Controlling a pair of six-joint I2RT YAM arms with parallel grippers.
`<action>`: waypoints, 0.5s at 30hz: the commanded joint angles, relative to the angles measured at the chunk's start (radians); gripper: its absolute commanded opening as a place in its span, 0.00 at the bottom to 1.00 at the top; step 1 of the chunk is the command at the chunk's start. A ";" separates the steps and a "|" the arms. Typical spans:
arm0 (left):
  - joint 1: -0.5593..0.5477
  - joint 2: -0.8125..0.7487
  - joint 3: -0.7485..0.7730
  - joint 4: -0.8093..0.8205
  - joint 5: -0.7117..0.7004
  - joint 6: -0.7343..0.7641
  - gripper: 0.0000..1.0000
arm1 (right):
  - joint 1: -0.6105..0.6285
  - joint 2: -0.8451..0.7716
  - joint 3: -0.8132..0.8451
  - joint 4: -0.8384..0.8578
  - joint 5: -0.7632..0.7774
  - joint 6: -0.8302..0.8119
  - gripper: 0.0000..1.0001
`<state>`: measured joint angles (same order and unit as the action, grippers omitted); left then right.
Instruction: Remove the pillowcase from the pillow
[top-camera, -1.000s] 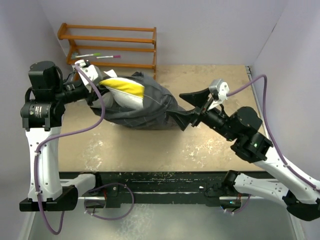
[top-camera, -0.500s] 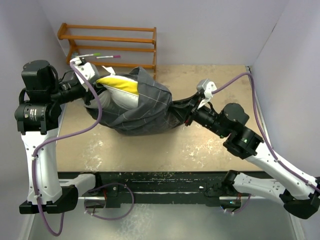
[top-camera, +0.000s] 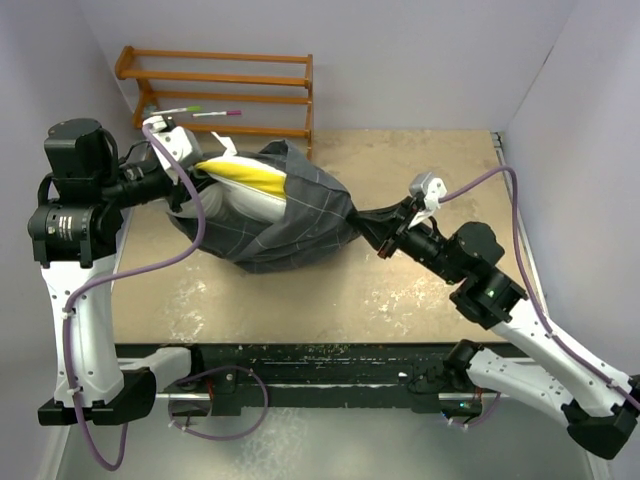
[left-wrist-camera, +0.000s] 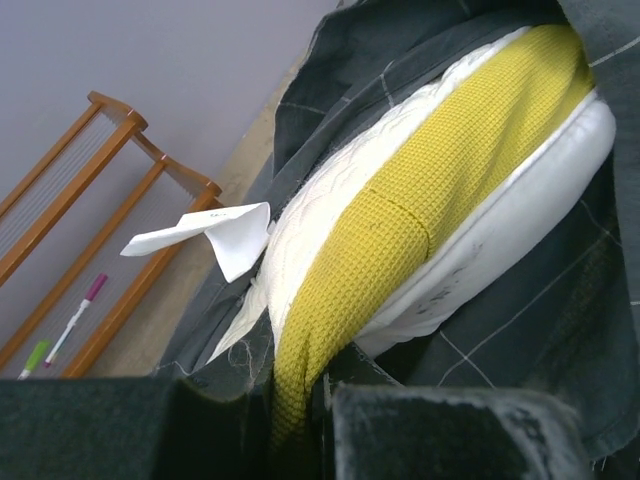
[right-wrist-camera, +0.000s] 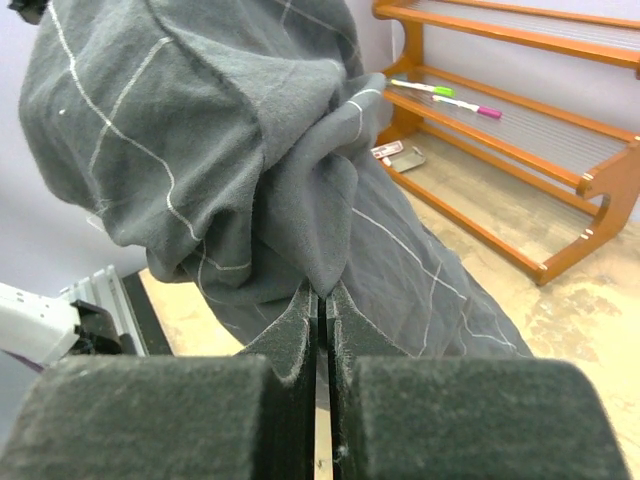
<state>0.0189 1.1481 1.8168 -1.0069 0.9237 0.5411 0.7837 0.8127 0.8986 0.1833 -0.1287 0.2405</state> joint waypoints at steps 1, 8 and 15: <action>0.010 -0.013 0.102 0.142 0.039 0.012 0.00 | -0.093 -0.013 -0.056 -0.066 0.029 0.004 0.00; 0.010 -0.011 0.121 0.105 0.036 0.052 0.00 | -0.267 -0.008 -0.045 -0.079 -0.146 0.039 0.04; 0.010 -0.002 0.139 0.112 0.042 0.038 0.00 | -0.306 0.054 -0.079 -0.009 -0.264 0.092 0.05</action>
<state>0.0261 1.1656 1.8877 -1.0355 0.9100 0.5697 0.4862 0.8486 0.8375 0.1131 -0.2764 0.2905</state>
